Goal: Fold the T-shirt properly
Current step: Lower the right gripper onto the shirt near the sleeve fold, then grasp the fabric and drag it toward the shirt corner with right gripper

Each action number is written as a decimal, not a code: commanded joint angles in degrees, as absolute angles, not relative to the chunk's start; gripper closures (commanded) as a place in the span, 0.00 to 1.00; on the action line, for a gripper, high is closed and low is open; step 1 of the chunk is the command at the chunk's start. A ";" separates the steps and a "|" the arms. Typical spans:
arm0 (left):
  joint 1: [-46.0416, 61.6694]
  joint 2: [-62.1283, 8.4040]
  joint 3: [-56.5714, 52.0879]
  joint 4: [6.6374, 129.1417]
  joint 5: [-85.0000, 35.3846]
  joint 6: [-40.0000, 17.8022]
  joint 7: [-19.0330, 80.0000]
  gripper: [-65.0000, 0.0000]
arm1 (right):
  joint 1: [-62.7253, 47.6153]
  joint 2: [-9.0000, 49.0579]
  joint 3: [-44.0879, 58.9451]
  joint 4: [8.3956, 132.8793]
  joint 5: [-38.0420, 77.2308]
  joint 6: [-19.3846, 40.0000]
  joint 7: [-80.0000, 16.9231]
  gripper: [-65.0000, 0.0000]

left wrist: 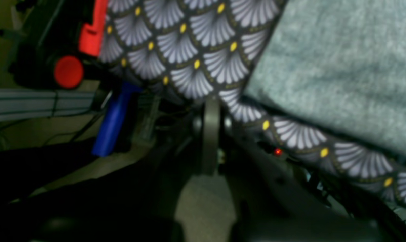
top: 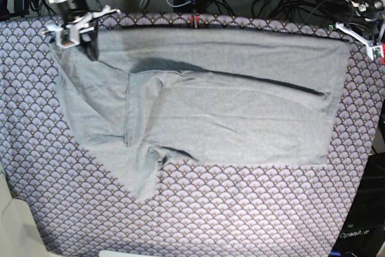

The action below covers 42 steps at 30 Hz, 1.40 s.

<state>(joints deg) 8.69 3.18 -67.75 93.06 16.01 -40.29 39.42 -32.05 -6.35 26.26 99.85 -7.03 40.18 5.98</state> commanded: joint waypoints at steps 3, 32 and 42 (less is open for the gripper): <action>8.57 2.51 -68.70 94.46 15.60 -40.00 38.81 1.00 | -32.40 -6.02 22.90 97.10 -10.77 40.00 7.43 1.00; 8.66 2.51 -68.70 94.02 15.60 -40.00 39.08 1.00 | -20.70 -8.48 8.57 87.25 -32.04 40.00 7.25 1.00; 9.19 2.59 -73.01 94.73 15.60 -40.00 39.08 1.00 | -3.65 -8.57 8.40 84.00 -38.73 40.00 6.37 1.00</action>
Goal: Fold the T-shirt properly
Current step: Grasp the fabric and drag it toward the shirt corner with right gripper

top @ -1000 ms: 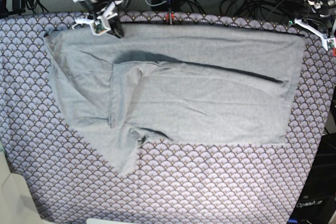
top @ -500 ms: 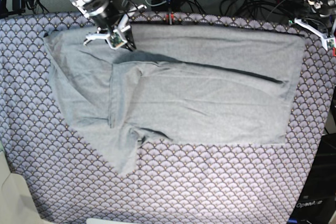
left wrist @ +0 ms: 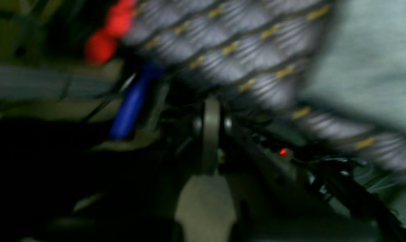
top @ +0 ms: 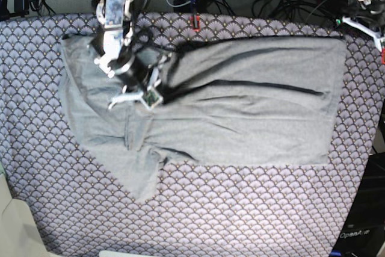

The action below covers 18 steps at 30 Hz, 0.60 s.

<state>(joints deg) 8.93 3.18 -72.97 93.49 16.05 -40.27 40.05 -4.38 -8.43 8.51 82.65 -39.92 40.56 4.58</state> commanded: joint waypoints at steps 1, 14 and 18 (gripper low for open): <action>9.27 2.59 -73.54 94.73 15.60 -40.00 38.90 1.00 | -2.42 -8.57 8.31 85.14 -39.96 40.00 5.05 1.00; 6.90 2.51 -73.45 94.64 15.69 -40.00 39.16 1.00 | -5.58 -5.49 9.36 90.42 -40.75 40.00 1.89 1.00; 5.23 2.33 -72.75 94.11 15.69 -40.00 39.16 1.00 | -8.66 -4.44 13.93 91.38 -40.66 40.00 2.33 1.00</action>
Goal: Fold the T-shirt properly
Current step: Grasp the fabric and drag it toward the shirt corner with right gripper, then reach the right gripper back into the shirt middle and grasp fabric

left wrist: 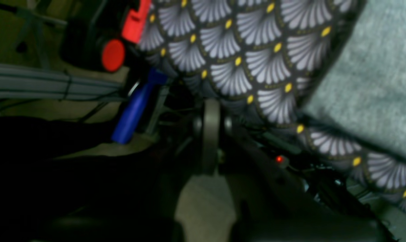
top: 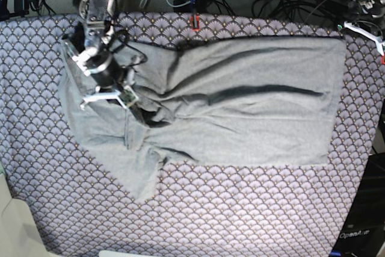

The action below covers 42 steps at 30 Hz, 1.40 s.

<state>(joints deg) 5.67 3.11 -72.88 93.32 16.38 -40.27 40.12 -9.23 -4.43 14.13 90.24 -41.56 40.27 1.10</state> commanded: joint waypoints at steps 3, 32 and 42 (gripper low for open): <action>4.00 2.15 -70.37 94.37 15.69 -40.00 39.16 1.00 | -8.92 -4.35 18.68 91.47 -40.66 40.00 2.42 1.00; -1.80 -1.27 -59.21 89.54 22.46 -40.00 38.55 1.00 | -15.96 -1.98 43.21 83.74 -36.00 40.00 11.82 1.00; -2.42 -4.00 -59.12 89.45 22.29 -40.00 38.99 1.00 | -15.69 1.10 44.97 82.77 -35.82 40.00 14.29 1.00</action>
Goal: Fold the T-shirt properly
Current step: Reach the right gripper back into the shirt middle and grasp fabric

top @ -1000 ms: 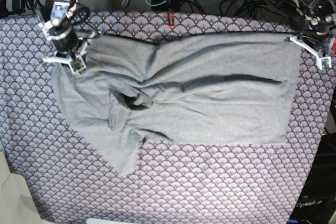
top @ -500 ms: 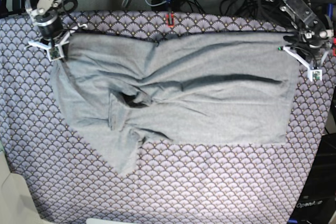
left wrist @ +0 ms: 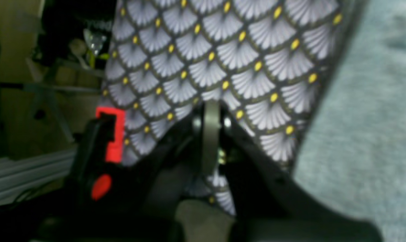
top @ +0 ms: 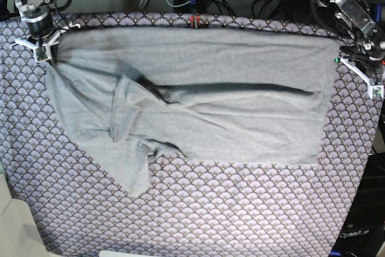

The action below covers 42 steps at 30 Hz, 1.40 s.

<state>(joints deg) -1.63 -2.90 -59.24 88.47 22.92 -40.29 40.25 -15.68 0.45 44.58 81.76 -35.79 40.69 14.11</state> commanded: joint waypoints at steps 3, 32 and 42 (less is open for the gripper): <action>-2.42 -4.53 -59.12 89.54 22.46 -40.00 38.99 1.00 | -15.87 0.92 44.97 85.23 -35.82 40.00 14.37 1.00; -6.02 -3.21 -59.03 89.63 22.55 -40.00 39.16 1.00 | -25.36 -9.00 24.57 101.49 -35.30 40.00 16.84 1.00; -5.93 -3.12 -59.21 89.63 22.55 -40.00 39.16 1.00 | -27.74 -9.00 17.89 101.32 -35.30 40.00 16.84 1.00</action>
